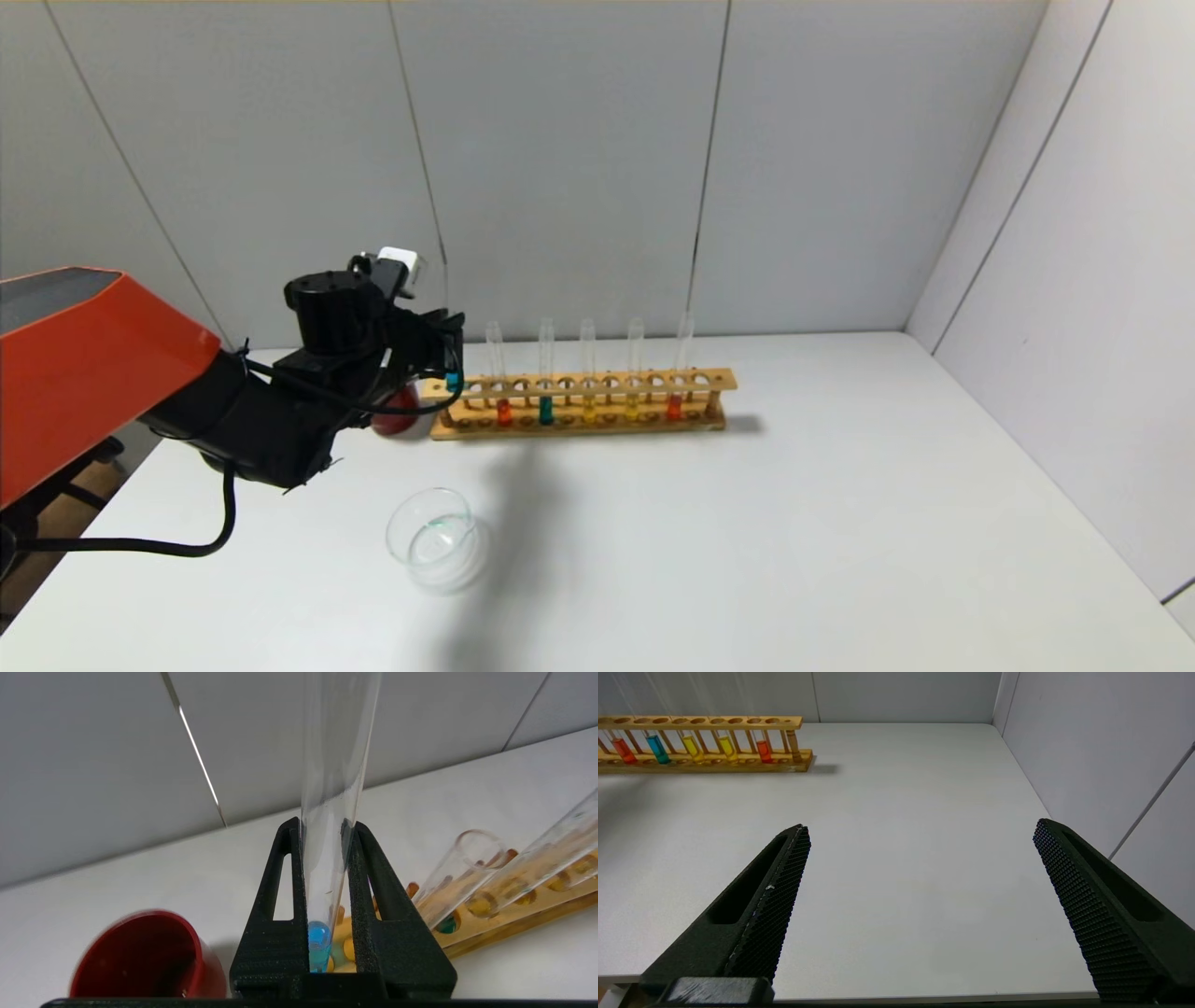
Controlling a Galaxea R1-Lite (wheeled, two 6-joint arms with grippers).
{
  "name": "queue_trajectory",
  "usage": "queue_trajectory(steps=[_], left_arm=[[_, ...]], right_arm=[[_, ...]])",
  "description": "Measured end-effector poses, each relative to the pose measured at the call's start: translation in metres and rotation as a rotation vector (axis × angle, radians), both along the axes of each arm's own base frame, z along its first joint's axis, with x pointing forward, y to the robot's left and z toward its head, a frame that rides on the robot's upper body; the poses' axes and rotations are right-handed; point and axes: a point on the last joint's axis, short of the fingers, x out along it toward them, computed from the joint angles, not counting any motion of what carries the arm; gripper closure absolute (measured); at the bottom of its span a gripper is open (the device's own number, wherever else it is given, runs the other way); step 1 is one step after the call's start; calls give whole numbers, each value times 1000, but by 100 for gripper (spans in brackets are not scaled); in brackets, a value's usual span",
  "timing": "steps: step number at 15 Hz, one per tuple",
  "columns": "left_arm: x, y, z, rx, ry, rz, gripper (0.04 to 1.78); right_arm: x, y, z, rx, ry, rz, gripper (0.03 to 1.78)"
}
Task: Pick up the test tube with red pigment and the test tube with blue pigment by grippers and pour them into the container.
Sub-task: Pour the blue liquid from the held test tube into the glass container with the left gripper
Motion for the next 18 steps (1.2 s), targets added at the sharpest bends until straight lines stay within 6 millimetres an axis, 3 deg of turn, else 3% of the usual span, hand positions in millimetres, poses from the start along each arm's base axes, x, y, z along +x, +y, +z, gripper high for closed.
queue_trajectory(steps=[6, 12, 18], left_arm=[[-21, 5, 34, -8, -54, -9, 152], [-57, 14, 75, -22, -95, -14, 152], [-116, 34, 74, -32, -68, 8, 152]], right_arm=[[0, 0, 0, 0, 0, 0, 6], [0, 0, 0, 0, 0, -1, 6], [0, 0, 0, 0, 0, 0, 6]])
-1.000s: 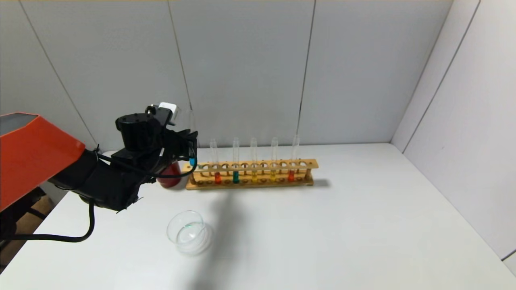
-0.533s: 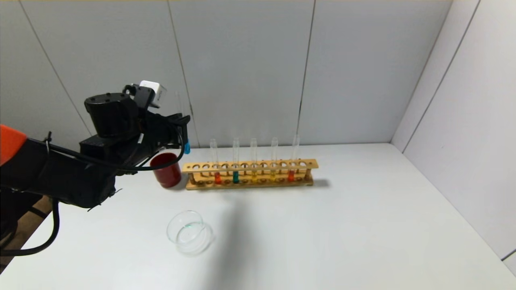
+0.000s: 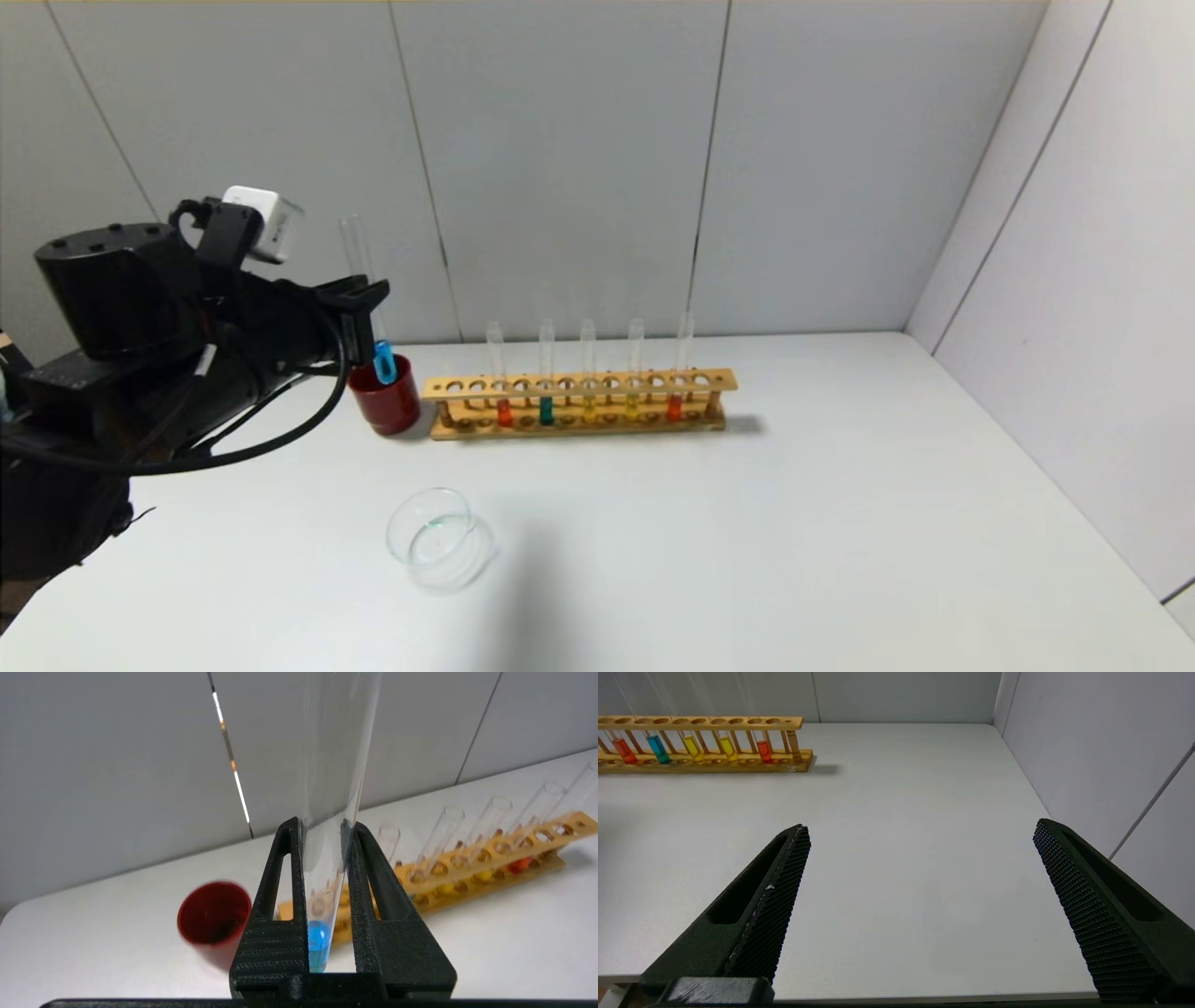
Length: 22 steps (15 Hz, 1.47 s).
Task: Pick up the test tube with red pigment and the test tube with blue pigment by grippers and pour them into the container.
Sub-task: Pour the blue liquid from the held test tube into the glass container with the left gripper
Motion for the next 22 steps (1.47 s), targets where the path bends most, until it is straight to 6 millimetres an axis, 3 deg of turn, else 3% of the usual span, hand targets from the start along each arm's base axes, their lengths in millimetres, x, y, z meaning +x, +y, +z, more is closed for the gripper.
queue_trajectory(steps=[5, 11, 15, 20, 22], left_arm=[[-49, 13, -13, -12, 33, 16, 152], [-89, 22, -40, -38, 117, 22, 152], [-92, 25, -45, -16, 118, 26, 152], [-71, 23, -22, 180, -54, -76, 152], [-62, 22, -23, 279, -75, -98, 152]], right_arm=[[0, 0, 0, 0, 0, 0, 6], [0, 0, 0, 0, 0, 0, 6], [0, 0, 0, 0, 0, 0, 6], [0, 0, 0, 0, 0, 0, 6], [0, 0, 0, 0, 0, 0, 6]])
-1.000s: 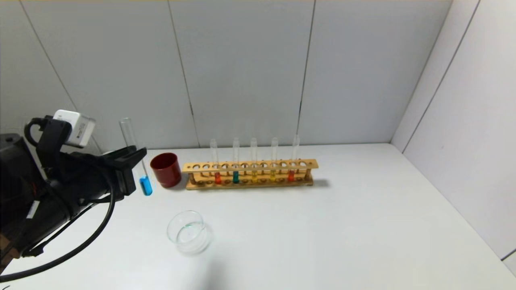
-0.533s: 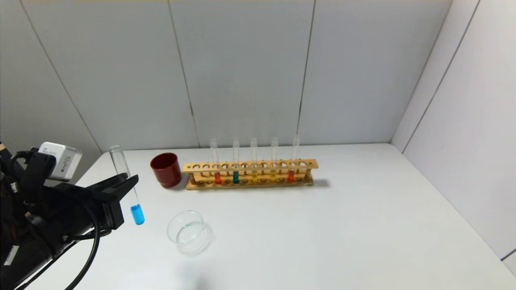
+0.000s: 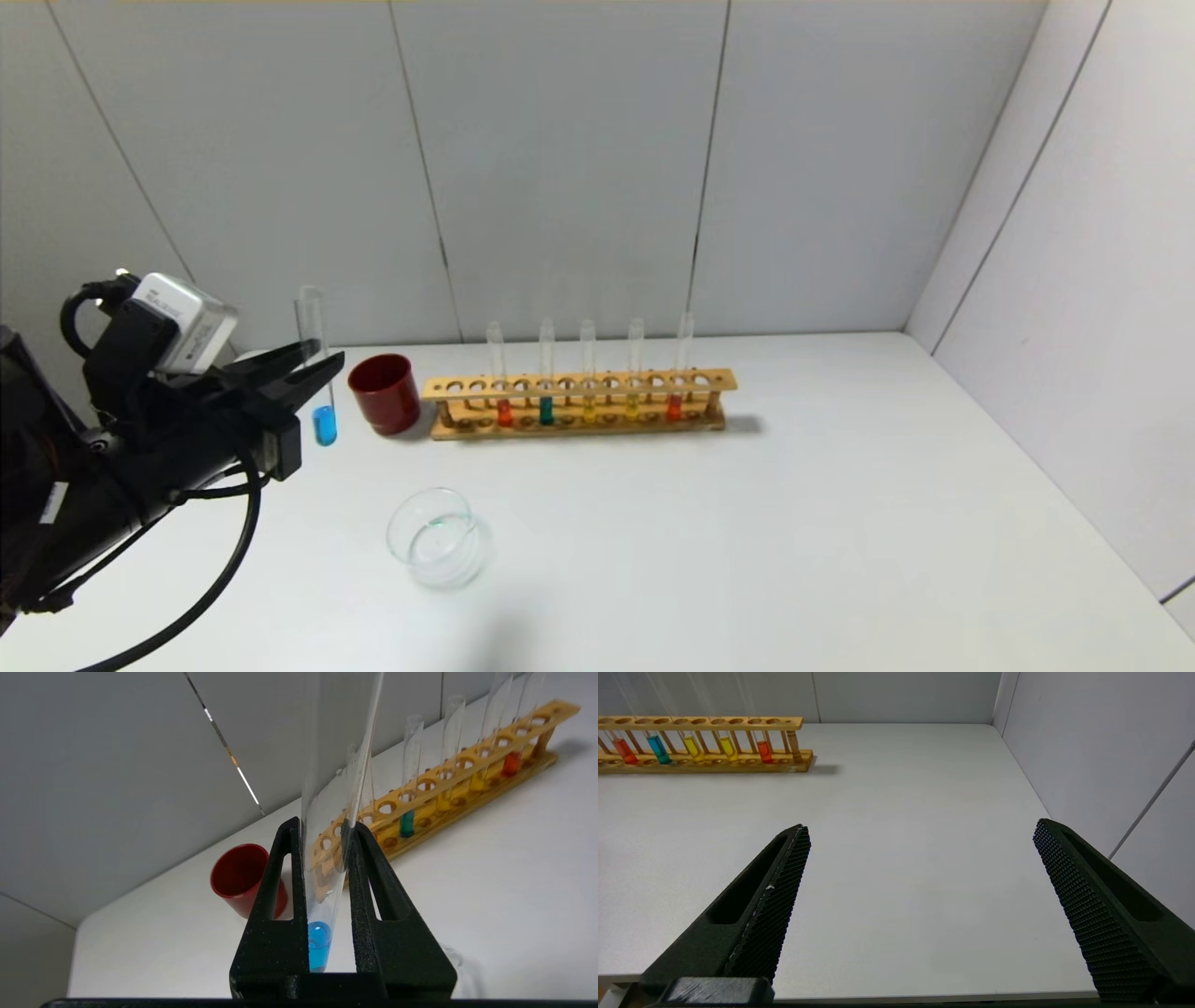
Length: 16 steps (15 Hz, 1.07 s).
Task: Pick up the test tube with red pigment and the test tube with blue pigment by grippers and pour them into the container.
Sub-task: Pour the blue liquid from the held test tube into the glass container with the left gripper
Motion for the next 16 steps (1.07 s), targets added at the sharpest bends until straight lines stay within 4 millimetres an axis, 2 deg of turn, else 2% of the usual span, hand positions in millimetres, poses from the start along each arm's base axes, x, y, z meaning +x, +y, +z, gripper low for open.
queue_trajectory(steps=[3, 5, 7, 12, 16], left_arm=[[17, 18, -10, 133, -4, -16, 152], [29, 35, -17, 231, -25, -100, 152], [37, 42, -23, 299, -51, -174, 152], [49, 39, -24, 482, -117, -272, 152], [42, 23, -33, 518, -92, -451, 152]], right_arm=[[0, 0, 0, 0, 0, 0, 6], [0, 0, 0, 0, 0, 0, 6], [0, 0, 0, 0, 0, 0, 6], [0, 0, 0, 0, 0, -1, 6], [0, 0, 0, 0, 0, 0, 6]])
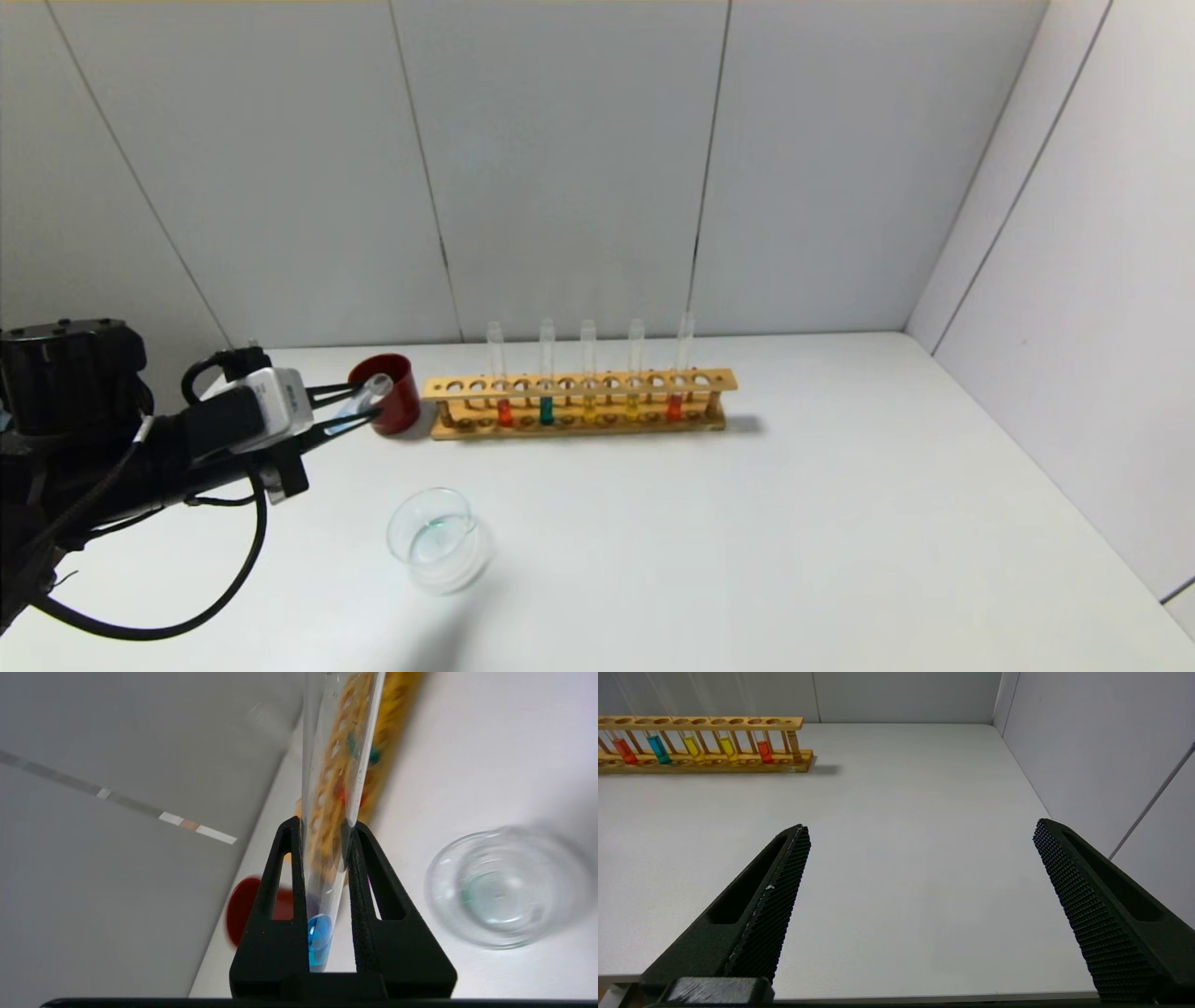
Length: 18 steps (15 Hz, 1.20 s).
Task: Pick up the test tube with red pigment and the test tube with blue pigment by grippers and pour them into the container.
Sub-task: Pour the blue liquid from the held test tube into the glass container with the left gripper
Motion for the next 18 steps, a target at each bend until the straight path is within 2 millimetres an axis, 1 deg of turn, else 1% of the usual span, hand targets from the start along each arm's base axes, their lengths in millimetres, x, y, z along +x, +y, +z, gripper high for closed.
queue_trajectory(steps=[2, 6, 8, 12, 14, 16, 18], left_arm=[[-4, -10, 2, -2, -1, -66, 152], [-1, -14, 1, -12, 0, -113, 152], [4, -14, 1, -17, -4, -112, 152], [20, -14, 4, -27, -69, -95, 152], [25, -14, 7, -37, -71, -89, 152], [29, -14, 13, -37, -98, -86, 152], [34, -9, 14, -24, -114, -64, 152]], right_arm=[[0, 0, 0, 0, 0, 0, 6], [0, 0, 0, 0, 0, 0, 6], [0, 0, 0, 0, 0, 0, 6], [0, 0, 0, 0, 0, 0, 6], [0, 0, 0, 0, 0, 0, 6], [0, 0, 0, 0, 0, 0, 6], [0, 0, 0, 0, 0, 0, 6]])
